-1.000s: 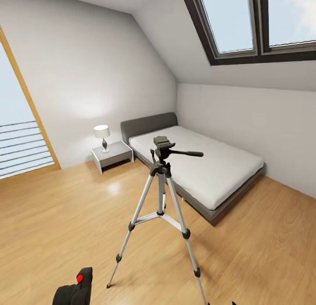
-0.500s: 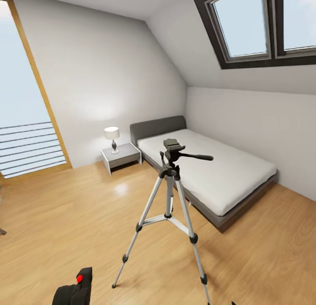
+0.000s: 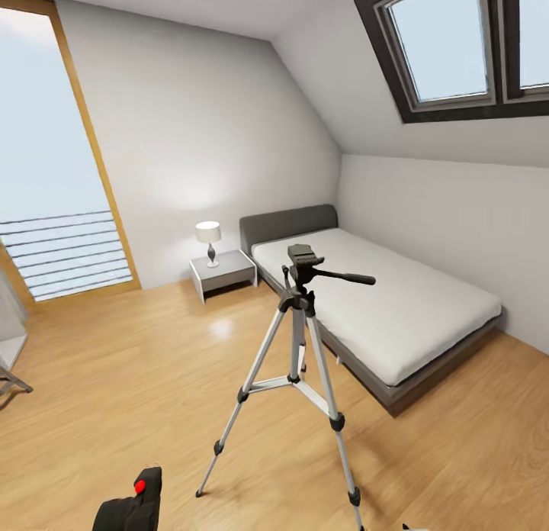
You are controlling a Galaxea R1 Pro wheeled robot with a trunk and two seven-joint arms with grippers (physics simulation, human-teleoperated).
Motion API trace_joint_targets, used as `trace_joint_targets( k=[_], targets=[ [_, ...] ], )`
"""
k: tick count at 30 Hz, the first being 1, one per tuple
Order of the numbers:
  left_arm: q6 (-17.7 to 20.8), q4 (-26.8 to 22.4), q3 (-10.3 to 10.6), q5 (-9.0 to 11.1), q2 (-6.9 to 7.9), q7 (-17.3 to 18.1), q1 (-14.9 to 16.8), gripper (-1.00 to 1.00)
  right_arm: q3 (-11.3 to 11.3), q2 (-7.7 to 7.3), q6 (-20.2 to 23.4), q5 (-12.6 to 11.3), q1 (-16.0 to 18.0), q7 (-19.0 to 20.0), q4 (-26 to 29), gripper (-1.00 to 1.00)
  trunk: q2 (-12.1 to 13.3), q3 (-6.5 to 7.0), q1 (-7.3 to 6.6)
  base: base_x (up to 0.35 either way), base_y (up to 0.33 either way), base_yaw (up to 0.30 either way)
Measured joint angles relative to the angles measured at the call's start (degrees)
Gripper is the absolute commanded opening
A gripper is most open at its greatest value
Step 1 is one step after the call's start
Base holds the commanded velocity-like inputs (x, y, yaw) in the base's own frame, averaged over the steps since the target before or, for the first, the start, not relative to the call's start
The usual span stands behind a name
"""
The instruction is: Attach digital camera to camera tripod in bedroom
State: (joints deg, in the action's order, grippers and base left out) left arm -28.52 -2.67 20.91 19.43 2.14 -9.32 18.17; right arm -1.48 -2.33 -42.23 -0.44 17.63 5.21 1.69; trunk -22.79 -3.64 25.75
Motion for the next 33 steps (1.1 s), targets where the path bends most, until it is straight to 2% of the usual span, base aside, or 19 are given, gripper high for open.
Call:
trace_joint_targets(
  k=[2,4,13,18,23,29,33],
  targets=[
    [0.64,-0.22,0.49,0.84,-0.64,0.04,-0.67,-1.00,0.05,0.64,0.64,0.66,-0.01,-0.10,0.64,1.00,0.00,0.00,0.00,0.000,0.000,0.000],
    [1.04,0.01,0.10,1.86,-0.87,0.19,-1.33,-1.00,0.17,1.29,0.99,1.19,-0.01,-0.09,0.88,1.00,0.00,0.00,0.00,0.000,0.000,0.000],
    [-0.63,3.00,-0.20,-0.15,-3.42,1.36,-4.36,-1.00,0.53,1.94,-1.37,-0.26,0.01,-0.31,0.14,1.00,0.00,0.00,0.00,0.000,0.000,0.000],
    [-0.75,3.24,-0.34,-1.11,-3.64,1.39,-6.03,-1.00,0.54,1.99,-1.45,-0.31,0.03,-0.32,0.12,1.00,0.00,0.00,0.00,0.000,0.011,0.000],
    [-0.71,3.30,-0.32,-2.16,-3.70,1.35,-7.68,-1.00,0.56,1.99,-1.44,-0.32,0.00,-0.30,0.12,1.00,0.00,0.00,0.00,0.004,0.200,0.000],
    [-0.69,3.31,-0.35,-2.57,-3.71,1.33,-7.68,-1.00,0.56,1.99,-1.44,-0.32,0.02,-0.31,0.12,1.00,0.00,0.00,-0.01,0.067,0.253,0.000],
    [-0.68,3.31,-0.31,-2.58,-3.70,1.35,-7.68,-1.00,0.54,1.99,-1.46,-0.32,-0.01,-0.32,0.12,1.00,0.00,0.00,0.00,0.026,0.072,-0.001]
  ],
)
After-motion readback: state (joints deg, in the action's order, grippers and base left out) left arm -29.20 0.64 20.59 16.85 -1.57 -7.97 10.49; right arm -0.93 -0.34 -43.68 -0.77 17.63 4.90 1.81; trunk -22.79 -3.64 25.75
